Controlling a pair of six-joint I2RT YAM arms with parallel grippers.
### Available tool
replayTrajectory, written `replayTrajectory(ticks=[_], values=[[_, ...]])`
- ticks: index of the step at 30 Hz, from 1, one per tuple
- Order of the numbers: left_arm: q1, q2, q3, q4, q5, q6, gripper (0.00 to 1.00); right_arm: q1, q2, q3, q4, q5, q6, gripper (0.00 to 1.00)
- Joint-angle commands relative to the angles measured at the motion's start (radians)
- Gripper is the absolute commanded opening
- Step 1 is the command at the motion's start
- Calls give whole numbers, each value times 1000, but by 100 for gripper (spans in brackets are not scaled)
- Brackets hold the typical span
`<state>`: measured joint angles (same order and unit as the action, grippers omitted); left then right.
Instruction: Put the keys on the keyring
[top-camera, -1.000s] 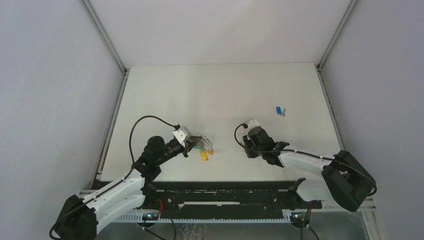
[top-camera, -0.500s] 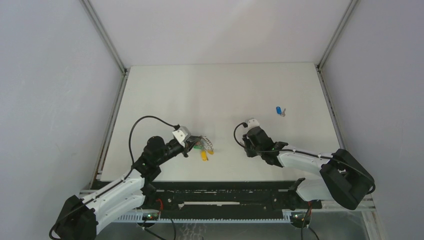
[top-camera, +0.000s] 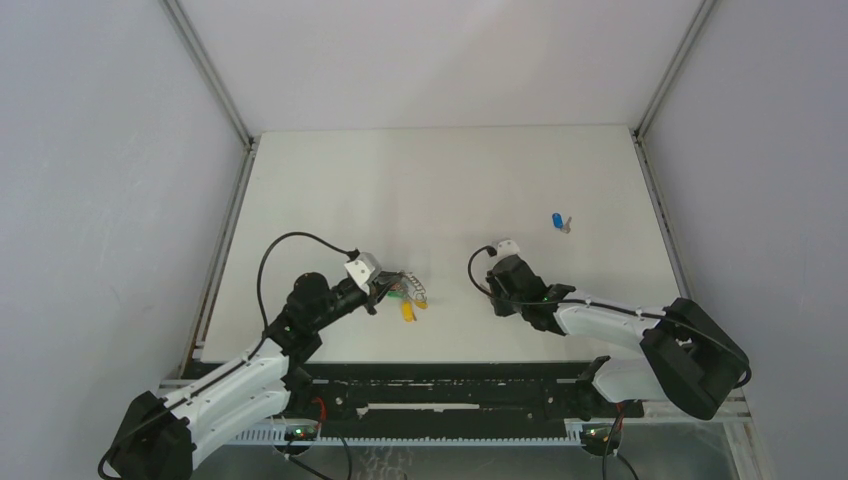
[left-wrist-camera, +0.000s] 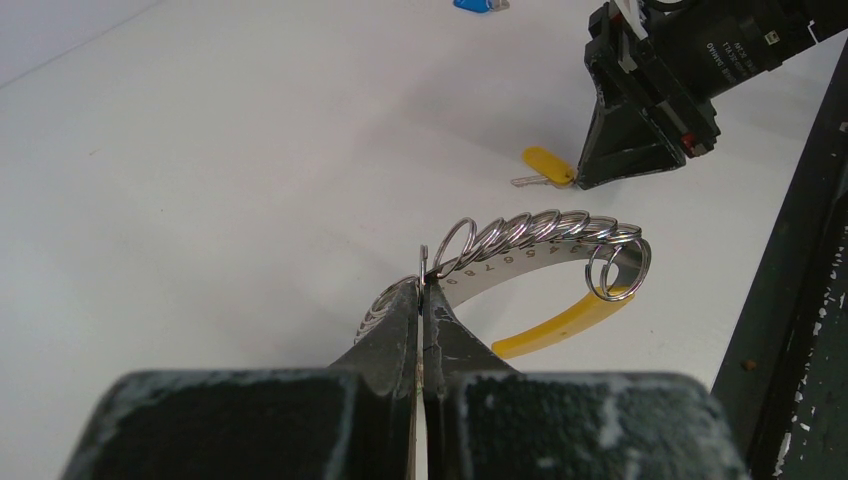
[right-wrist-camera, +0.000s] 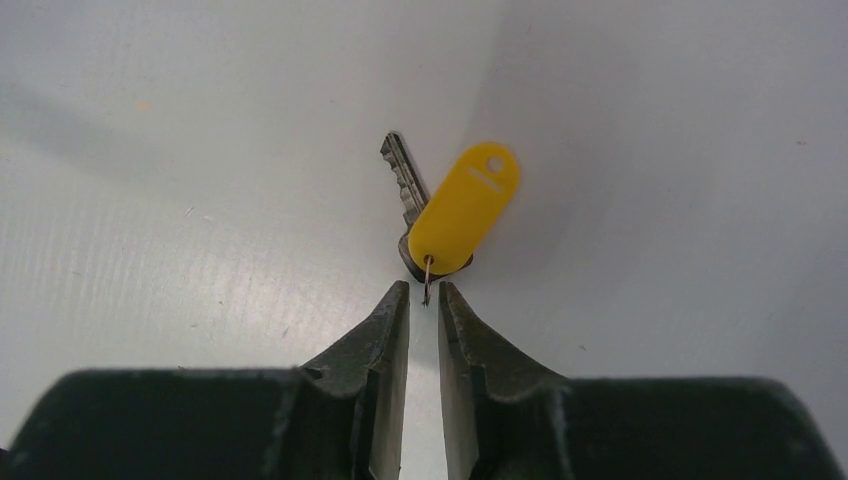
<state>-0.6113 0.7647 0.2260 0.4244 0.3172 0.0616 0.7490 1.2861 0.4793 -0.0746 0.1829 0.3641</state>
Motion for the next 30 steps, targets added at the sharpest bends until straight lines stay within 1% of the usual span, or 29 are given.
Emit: replayTrajectory(ticks=[1,5,8,10,13,17,21,22,25,28,30], values=[[-5,-23,11,72,3,-17,0,13,13,23,8,29,26,16],[-6,-23,12,72,3,-17,0,15,24,30,3,30,23,13],[-7,-22,12,73,5,-16,0,15,34,45,-14,24,20,6],[-7,-20,13,73,6,-17,0,16,29,60,-39,14,15,0],[-7,-20,13,73,7,-17,0,15,9,108,-114,-8,-5,0],[-7,-23,12,72,5,-16,0,-22,41,263,-315,-100,-51,0],[-7,-32,12,66,-1,-13,0,-54,154,488,-564,-172,-113,0],[-7,-34,11,64,-4,-13,0,-61,186,541,-648,-182,-125,0],[-8,-41,11,58,-14,-10,0,-63,255,670,-817,-197,-160,0],[-10,-46,11,54,-22,-8,0,-60,263,744,-959,-246,-179,0],[-10,-45,12,54,-24,-8,0,-49,255,749,-1042,-274,-183,0]])
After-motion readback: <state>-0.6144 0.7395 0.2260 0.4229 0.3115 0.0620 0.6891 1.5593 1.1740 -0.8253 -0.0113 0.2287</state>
